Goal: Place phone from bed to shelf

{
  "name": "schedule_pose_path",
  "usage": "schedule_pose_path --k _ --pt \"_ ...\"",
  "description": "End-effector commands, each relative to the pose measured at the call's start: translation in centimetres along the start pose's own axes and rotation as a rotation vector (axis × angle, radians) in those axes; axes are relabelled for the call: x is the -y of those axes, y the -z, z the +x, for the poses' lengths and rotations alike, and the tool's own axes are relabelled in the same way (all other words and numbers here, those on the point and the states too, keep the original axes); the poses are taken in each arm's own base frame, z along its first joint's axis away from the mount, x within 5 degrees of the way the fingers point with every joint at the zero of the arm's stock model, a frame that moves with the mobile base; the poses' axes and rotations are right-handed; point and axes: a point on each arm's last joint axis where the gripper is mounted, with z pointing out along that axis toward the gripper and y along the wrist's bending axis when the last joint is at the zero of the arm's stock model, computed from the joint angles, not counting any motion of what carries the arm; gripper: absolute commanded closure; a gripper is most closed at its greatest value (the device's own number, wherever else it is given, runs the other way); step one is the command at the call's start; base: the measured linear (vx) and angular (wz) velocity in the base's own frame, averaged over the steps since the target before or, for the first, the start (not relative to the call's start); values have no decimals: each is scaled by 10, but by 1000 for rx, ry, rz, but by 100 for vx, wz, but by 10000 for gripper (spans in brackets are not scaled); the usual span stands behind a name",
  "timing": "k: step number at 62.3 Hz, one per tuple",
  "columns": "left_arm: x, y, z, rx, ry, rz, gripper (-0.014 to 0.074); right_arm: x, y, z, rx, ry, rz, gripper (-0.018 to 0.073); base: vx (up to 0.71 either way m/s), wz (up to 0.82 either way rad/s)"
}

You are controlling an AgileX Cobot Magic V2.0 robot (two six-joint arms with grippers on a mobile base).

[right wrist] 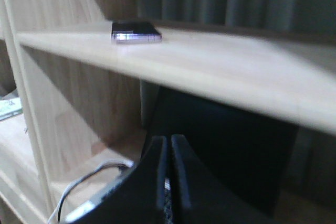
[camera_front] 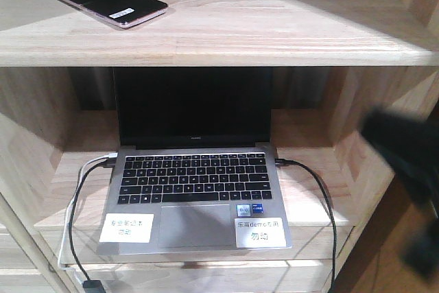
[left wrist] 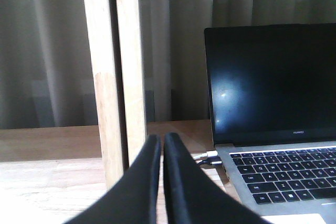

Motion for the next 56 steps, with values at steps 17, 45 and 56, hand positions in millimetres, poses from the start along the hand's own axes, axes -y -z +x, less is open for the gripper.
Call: schedule_pose_path --k 17,45,56 --pt "-1 2 -15 105 19 -5 595 1 31 41 62 -14 52 564 0 0" --pt "-1 2 -15 105 19 -5 595 1 31 42 58 -14 47 564 0 0" --pt "-1 2 -15 105 19 -5 595 1 31 42 58 -14 48 564 0 0"
